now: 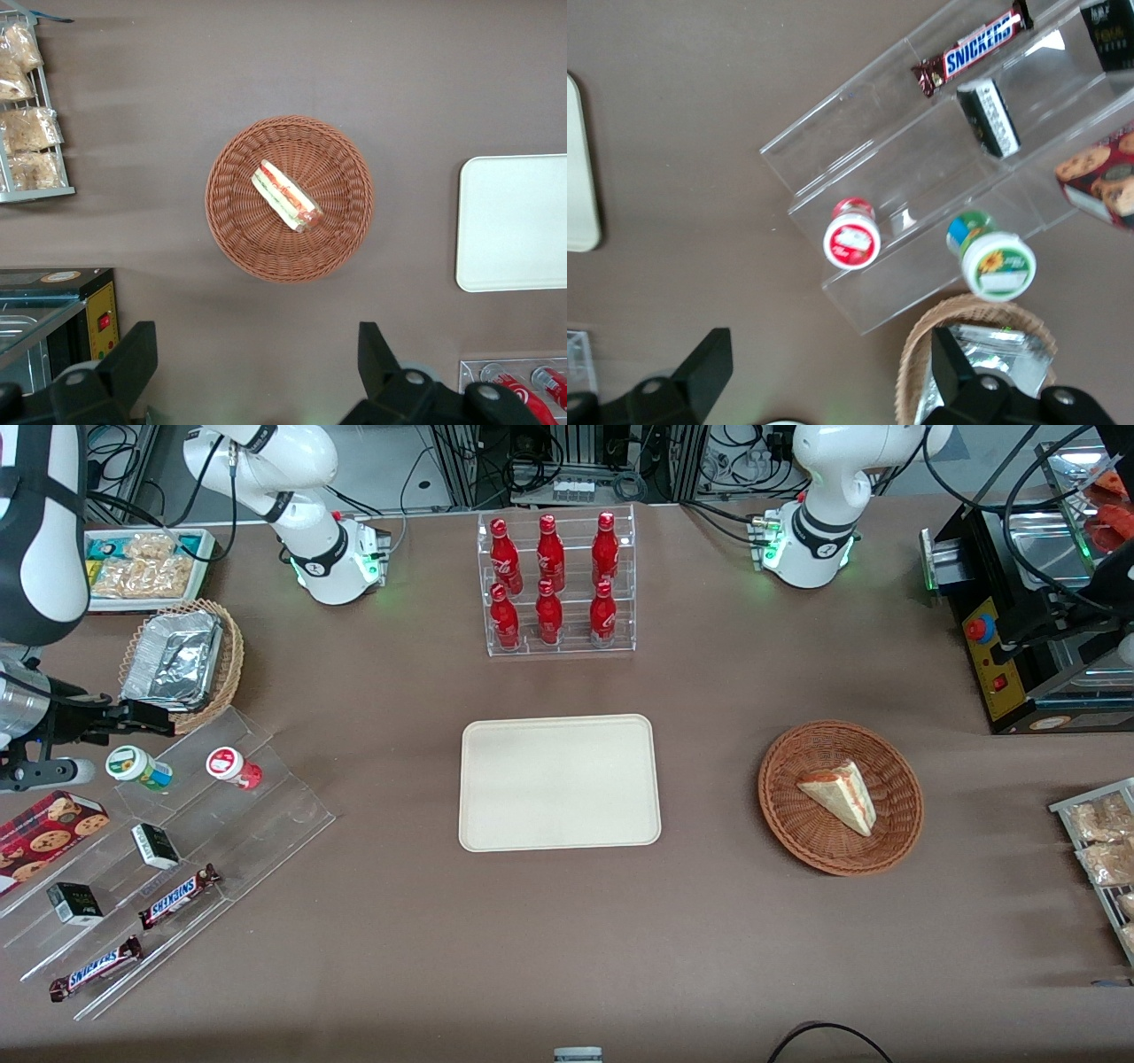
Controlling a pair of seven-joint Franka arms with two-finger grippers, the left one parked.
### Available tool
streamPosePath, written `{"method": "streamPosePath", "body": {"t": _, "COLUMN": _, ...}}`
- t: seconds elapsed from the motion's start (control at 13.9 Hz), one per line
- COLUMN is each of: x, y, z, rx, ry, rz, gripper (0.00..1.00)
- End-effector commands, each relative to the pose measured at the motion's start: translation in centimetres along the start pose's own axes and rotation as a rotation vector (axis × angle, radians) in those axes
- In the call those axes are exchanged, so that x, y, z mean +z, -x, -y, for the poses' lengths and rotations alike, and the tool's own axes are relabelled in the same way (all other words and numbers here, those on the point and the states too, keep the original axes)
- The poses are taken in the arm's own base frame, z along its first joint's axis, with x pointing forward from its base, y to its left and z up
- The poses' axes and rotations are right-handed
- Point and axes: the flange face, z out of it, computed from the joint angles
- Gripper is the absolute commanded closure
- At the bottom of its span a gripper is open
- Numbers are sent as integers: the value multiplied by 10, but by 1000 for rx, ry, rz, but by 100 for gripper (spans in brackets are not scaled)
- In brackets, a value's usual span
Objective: Place green gum on tray
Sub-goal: 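Move the right gripper over the acrylic stand toward the green gum tub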
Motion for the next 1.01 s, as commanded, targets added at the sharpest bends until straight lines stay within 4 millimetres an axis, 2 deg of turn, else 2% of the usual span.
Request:
{"method": "streamPosePath", "body": {"t": 0.0, "x": 14, "y": 9, "z": -29, "rx": -155, "ry": 12, "rz": -28, "gripper": 0}}
{"method": "streamPosePath", "body": {"t": 0.14, "x": 29, "y": 16, "z": -53, "rx": -264, "ry": 19, "rz": -50, "gripper": 0}}
{"method": "streamPosePath", "body": {"t": 0.36, "x": 40, "y": 20, "z": -74, "rx": -411, "ry": 37, "rz": -75, "gripper": 0}}
{"method": "streamPosePath", "body": {"t": 0.65, "x": 60, "y": 28, "z": -97, "rx": -536, "ry": 58, "rz": -97, "gripper": 0}}
{"method": "streamPosePath", "body": {"t": 0.93, "x": 76, "y": 33, "z": -108, "rx": -587, "ry": 75, "rz": -115, "gripper": 0}}
